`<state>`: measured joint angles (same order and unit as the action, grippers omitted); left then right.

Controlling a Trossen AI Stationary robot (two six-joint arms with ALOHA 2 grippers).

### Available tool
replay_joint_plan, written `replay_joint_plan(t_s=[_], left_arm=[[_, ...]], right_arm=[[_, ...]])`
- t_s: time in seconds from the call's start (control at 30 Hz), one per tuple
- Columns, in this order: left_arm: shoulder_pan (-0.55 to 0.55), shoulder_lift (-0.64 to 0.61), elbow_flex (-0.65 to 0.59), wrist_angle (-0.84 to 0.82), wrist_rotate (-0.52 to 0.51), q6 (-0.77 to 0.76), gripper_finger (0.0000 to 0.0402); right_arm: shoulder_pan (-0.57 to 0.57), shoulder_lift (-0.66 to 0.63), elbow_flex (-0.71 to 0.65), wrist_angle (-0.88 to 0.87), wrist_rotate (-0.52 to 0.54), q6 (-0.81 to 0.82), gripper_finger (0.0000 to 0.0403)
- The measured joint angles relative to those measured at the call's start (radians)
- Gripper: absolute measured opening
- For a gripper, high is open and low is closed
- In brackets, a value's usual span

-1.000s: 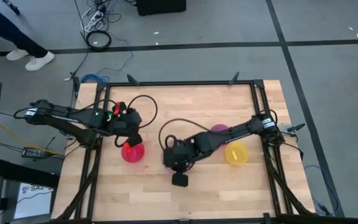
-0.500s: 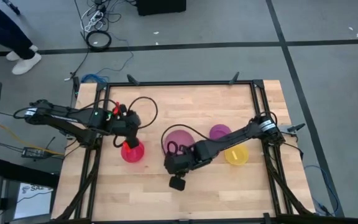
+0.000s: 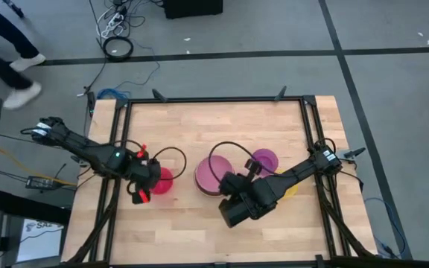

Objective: Nest bowls inside each other
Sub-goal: Stack the red bowl on top of the pink bowl

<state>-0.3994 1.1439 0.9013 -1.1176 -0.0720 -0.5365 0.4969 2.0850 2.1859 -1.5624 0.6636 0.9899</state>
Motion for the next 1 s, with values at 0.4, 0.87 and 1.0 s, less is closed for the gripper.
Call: replay_joint_plan(t_s=[0.4,0.87,1.0], left_arm=[[-0.14,0.047,-0.117,0.154,-0.089,0.069,0.0117],[-0.152,0.067,-0.208,0.31,-0.066,0.035,0.0117],[-0.152,0.08,-0.248,0.368,-0.058,0.026,0.0117]], right_arm=[[0.02,-0.005,-0.009,-0.009,-0.057,0.074,0.0079],[0.034,-0.005,-0.009,-0.008,-0.056,0.108,0.0107],[0.034,-0.005,-0.009,-0.009,-0.055,0.116,0.0108]])
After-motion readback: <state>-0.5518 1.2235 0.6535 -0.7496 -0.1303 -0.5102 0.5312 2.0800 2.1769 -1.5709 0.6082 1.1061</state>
